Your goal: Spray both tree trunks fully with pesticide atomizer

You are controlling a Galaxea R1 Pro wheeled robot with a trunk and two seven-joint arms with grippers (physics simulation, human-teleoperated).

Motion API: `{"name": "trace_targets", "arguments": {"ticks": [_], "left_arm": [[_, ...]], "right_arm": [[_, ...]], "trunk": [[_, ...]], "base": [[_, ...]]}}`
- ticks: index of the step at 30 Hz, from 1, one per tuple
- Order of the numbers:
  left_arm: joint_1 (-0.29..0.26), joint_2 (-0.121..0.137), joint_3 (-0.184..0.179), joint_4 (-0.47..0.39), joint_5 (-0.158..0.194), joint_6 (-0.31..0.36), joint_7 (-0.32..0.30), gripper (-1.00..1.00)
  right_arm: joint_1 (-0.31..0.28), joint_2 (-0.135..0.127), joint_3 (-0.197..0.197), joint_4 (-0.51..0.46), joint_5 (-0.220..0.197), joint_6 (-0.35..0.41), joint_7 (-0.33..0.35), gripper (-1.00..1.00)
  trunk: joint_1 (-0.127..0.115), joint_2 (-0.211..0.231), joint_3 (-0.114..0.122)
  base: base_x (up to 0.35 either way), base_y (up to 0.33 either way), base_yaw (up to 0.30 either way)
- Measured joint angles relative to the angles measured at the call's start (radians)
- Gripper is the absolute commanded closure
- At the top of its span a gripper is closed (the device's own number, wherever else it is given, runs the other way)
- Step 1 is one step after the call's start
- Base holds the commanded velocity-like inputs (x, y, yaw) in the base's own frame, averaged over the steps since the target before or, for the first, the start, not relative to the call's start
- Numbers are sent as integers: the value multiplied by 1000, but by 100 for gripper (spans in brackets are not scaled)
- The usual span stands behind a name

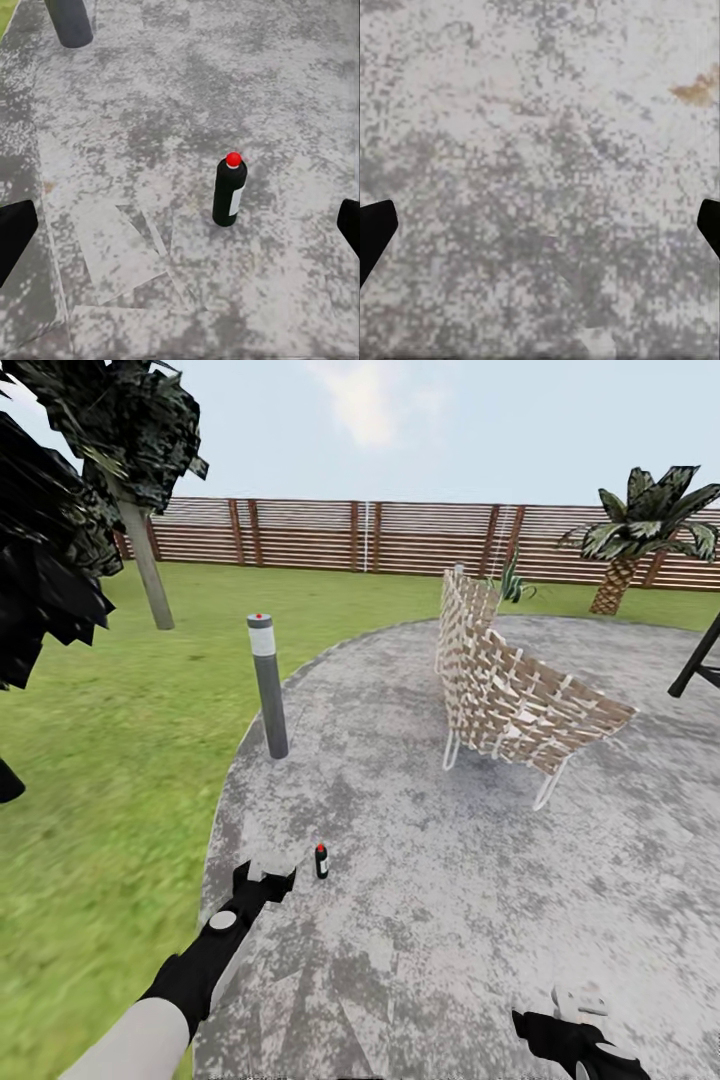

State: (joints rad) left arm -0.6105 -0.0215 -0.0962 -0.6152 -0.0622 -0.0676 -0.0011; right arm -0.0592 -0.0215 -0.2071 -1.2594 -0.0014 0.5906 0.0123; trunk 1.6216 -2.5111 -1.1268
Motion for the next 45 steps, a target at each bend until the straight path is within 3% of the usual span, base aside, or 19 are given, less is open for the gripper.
{"name": "trace_targets", "arguments": {"ticks": [9, 20, 27, 39, 45], "left_arm": [[0, 9, -1, 0, 0, 0, 1, -100], [0, 34, 0, -1, 1, 0, 1, -100], [0, 35, 0, -1, 2, -2, 1, -100], [0, 35, 0, -1, 2, -1, 1, -100], [0, 35, -1, -1, 2, -3, 1, -100]], "right_arm": [[1, 0, 0, 0, 0, 0, 0, -100], [0, 0, -2, 0, 0, 0, 0, -100], [0, 1, -2, 0, 0, 0, 0, -100], [0, 0, -2, 0, 0, 0, 0, -100], [0, 1, -2, 0, 0, 0, 0, -100]], "trunk": [[4, -2, -41], [9, -5, -83], [9, -5, -83], [9, -5, -83], [9, -5, -83]], "base": [[0, 0, -25], [0, 0, -252], [17, 25, -157], [96, 292, -205], [12, 68, -132]]}}
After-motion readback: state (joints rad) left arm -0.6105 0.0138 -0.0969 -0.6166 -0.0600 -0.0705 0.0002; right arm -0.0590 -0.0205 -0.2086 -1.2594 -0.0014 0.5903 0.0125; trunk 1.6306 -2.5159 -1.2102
